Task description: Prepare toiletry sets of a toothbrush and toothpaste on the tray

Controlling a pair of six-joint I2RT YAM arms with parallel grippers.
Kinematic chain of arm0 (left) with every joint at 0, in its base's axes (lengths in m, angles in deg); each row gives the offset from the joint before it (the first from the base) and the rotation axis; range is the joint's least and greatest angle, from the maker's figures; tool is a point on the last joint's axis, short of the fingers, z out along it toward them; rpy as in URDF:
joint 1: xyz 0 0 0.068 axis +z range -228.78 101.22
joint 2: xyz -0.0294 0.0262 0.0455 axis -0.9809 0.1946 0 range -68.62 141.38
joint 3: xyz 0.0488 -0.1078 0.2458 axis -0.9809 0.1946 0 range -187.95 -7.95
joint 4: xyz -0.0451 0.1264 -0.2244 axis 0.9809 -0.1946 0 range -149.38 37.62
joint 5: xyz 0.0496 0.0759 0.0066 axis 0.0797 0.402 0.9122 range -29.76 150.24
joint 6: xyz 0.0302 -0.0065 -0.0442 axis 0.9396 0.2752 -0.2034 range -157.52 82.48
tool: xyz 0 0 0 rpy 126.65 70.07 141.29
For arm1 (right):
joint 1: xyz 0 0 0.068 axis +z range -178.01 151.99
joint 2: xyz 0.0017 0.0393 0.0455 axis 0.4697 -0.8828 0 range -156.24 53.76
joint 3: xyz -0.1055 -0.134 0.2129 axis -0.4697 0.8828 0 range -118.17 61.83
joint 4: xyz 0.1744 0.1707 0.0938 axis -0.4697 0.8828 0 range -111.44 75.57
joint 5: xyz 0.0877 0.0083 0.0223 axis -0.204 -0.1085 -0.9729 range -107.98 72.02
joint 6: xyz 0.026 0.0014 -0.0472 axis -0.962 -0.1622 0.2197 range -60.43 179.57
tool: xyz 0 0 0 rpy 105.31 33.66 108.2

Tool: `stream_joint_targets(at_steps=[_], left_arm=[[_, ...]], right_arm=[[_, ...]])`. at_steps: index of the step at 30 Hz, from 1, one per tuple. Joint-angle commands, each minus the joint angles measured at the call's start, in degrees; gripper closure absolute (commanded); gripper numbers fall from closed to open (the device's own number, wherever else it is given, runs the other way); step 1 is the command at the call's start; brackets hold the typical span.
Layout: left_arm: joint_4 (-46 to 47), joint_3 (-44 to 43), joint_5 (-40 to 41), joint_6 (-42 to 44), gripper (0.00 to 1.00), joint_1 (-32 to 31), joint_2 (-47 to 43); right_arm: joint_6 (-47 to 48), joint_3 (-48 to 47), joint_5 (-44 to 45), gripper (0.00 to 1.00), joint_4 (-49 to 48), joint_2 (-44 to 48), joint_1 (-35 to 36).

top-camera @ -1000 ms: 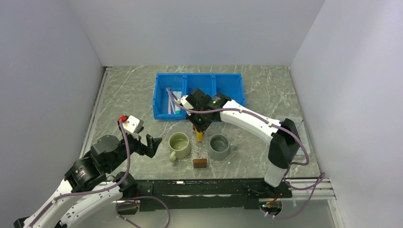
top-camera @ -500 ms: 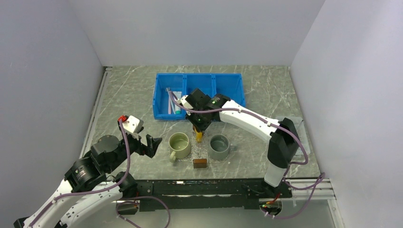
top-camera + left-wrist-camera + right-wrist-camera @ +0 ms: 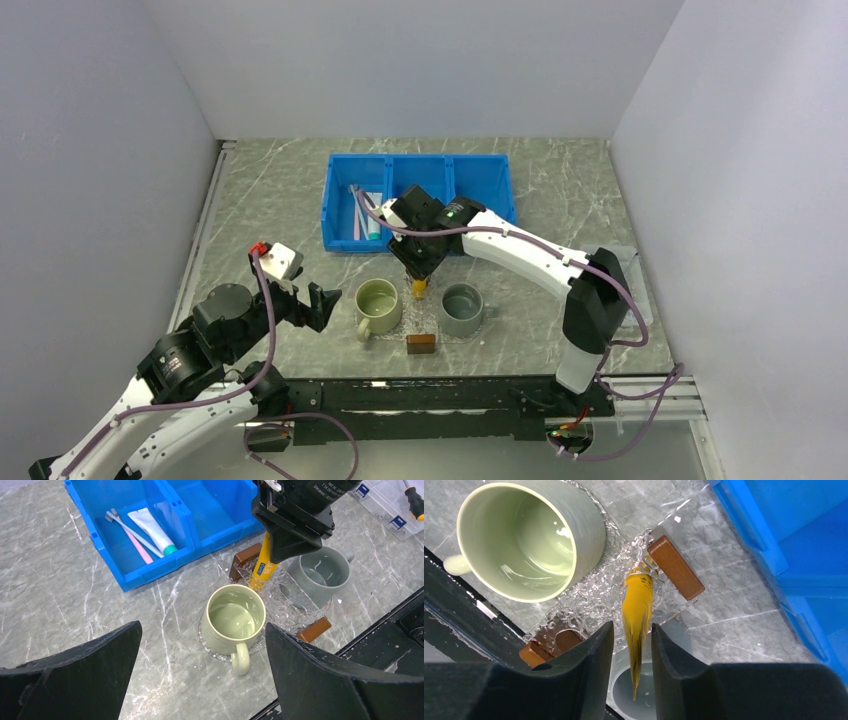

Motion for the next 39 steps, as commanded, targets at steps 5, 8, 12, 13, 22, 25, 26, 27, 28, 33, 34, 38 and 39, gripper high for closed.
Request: stream_joint_targets(at_steps=[5,8,12,13,22,25,26,27,28,33,34,38,39], left_arm=[[0.1,-0.2,0.9,-0.5,0.00,0.0,0.5],[0.1,-0.2,0.9,-0.5,0.01,0.0,0.6],[0.0,-0.2,1.1,-0.7,0.01,0.0,0.9],[0.0,-0.2,1.2,-0.7,0.01,0.0,0.9],[0.9,-0.5,2.1,-1.6,0.01,0.0,3.8],[1.5,-0.9,2.7,-2.6,0.01,0.0,6.1],[1.6,-1.2,2.9,-2.8,0.01,0.1,6.8],[1.6,-1.8,3.4,-2.9,0.00,0.1,8.0],[1.3,-2.7,3.9,-3.2,0.01,0.1,9.4],[-0.3,-7.8,6.7,-5.2,0.01,0.6,18.0],[-0.3,-9.1,7.1,-5.4,0.01,0.7,19.8],[-0.5,-13.9,7.8,-6.3,0.01,1.8,27.1],[-0.6,-14.9,7.5,-6.6,0.00,2.4,28.8]], right_arm=[[-0.7,-4.1,1.8,0.59,0.1,0.5,-0.2],[-0.9,-4.8,2.3,0.56,0.1,1.2,-0.2],[-1.0,-6.0,3.4,0.52,0.4,2.6,-0.2],[-1.1,-6.1,4.1,0.50,0.2,3.2,-0.2],[-2.0,-0.4,9.5,0.43,-6.1,11.8,-0.4],[-2.9,2.5,10.7,0.41,-8.1,15.3,-0.5],[-3.1,3.0,11.0,0.41,-8.4,16.1,-0.5],[-3.5,3.7,11.9,0.41,-8.5,17.1,-0.6],[-3.8,4.3,12.5,0.41,-8.6,18.1,-0.6],[-5.1,10.2,15.4,0.42,-11.1,23.8,-0.6],[-5.5,11.4,15.9,0.42,-11.7,25.2,-0.7],[-6.8,16.5,18.3,0.42,-14.5,31.8,-0.6],[-7.1,17.6,18.7,0.42,-14.8,33.2,-0.6]])
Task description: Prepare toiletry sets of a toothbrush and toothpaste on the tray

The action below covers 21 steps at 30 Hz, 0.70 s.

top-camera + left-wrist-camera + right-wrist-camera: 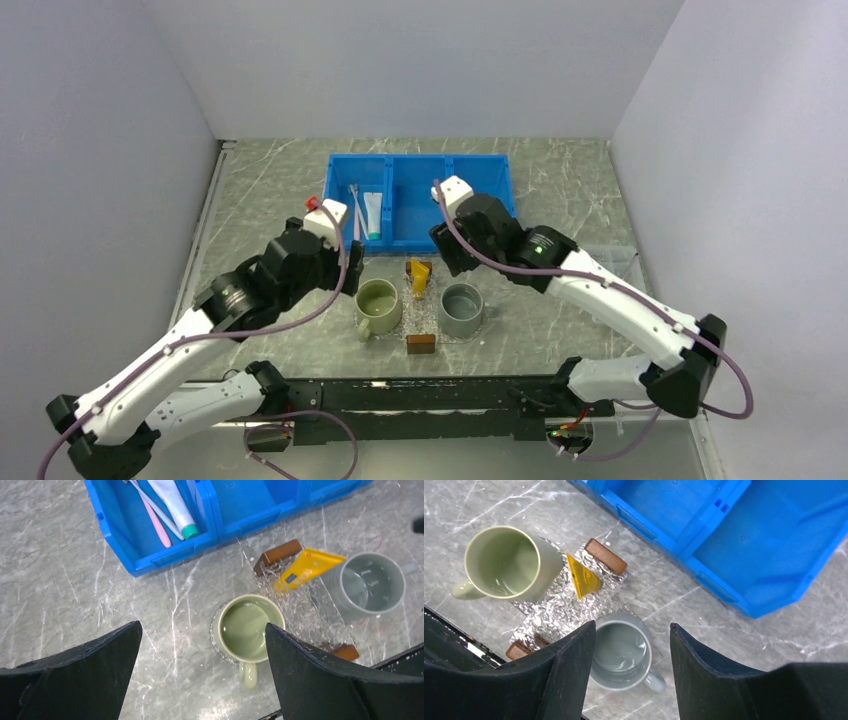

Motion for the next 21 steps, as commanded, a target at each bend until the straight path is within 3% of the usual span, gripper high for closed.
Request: stream_joint_targets(at_steps=[1,13,21], left_arm=[[1.0,-6.0,0.9,-2.3,0.01,2.3,6.3],[5.2,-13.0,-14.5,-7.3,0.07,18.4,21.3],[3.9,-21.4,-19.0,-8.7,0.22,23.6,34.9]], right_arm=[[-2.5,3.9,4.4,0.42,-5.2,7.8,-0.3],[-6.1,11.6,6.9,0.46,-5.0,22.1,-0.2],[-6.8,12.5,5.4,0.49,-3.5,28.0,-0.3]])
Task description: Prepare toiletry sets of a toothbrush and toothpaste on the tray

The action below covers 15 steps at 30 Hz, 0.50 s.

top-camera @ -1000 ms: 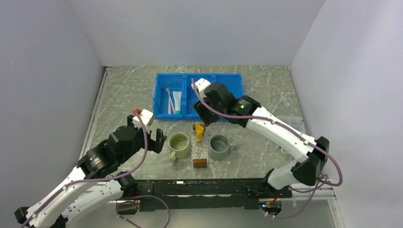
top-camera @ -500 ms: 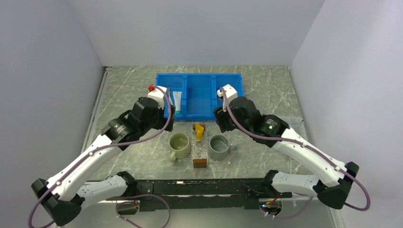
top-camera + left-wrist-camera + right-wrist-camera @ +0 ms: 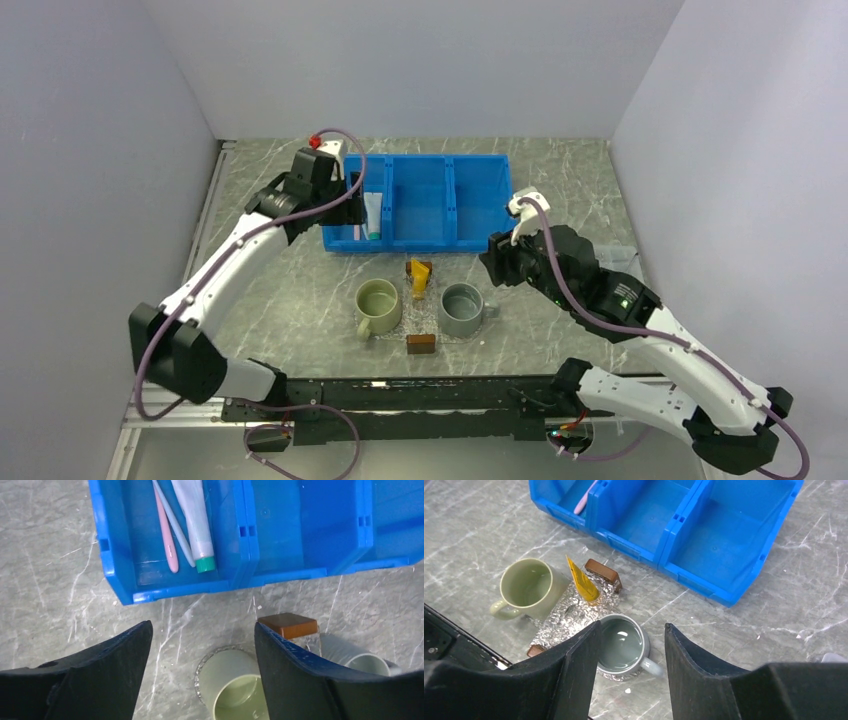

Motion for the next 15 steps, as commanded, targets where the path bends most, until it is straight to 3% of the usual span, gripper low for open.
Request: stream_joint_targets(at_steps=[1,15], left_arm=[[1.1,-5.0,-3.8,-1.9,0.24,2.0,5.7],[-3.2,-19.6,-1.3,-3.4,0.43,4.6,28.3]], right_arm=[[-1.4,0.7,-0.3,0.49,-0.7,3.2,-0.2],[-0.8,1.4,-0.5,0.49,1.5,7.5,-0.2]])
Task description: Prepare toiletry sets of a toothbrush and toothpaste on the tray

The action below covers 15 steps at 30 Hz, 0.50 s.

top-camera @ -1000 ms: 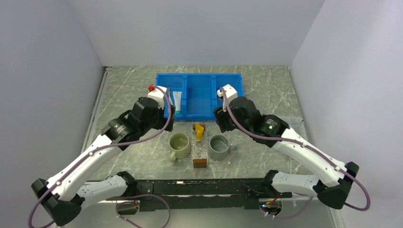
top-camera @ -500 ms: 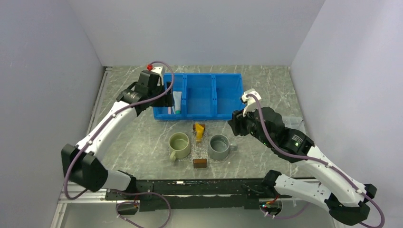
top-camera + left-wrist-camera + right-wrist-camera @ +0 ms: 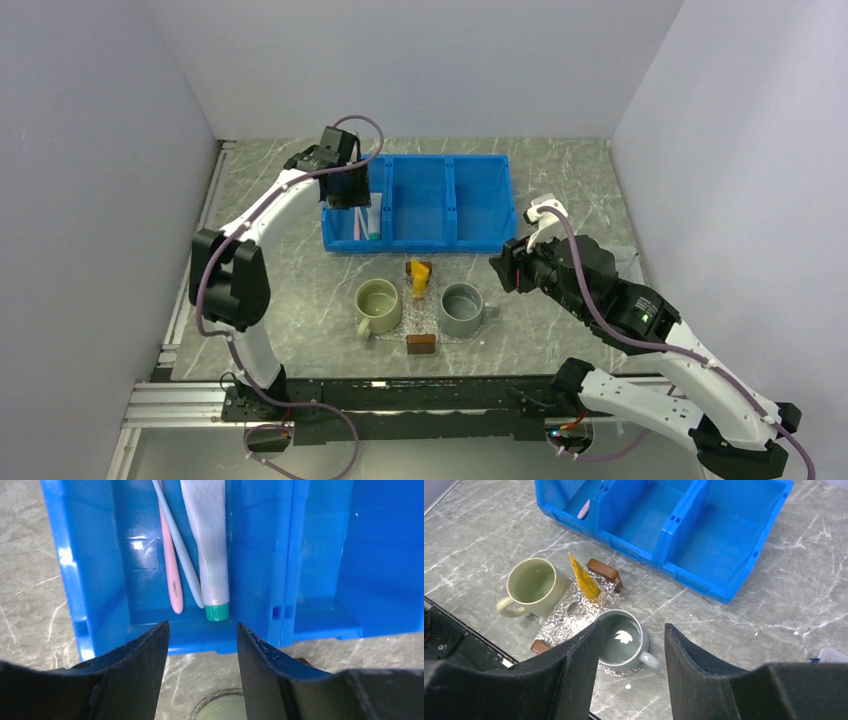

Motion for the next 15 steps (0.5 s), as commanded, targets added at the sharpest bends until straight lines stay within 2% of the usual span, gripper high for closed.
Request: stream_joint_targets(at_steps=[1,15], left_arm=[[-1.9,-4.8,1.7,-1.4,0.44,0.4,4.5],[-1.9,-9.2,1.7,-2.8,0.57,3.2,16.6]], right_arm=[[-0.2,0.5,-0.5,0.49,0.1,1.4,-0.1],[0.3,2.2,-1.4,0.48,0.4,3.3,-0.2]])
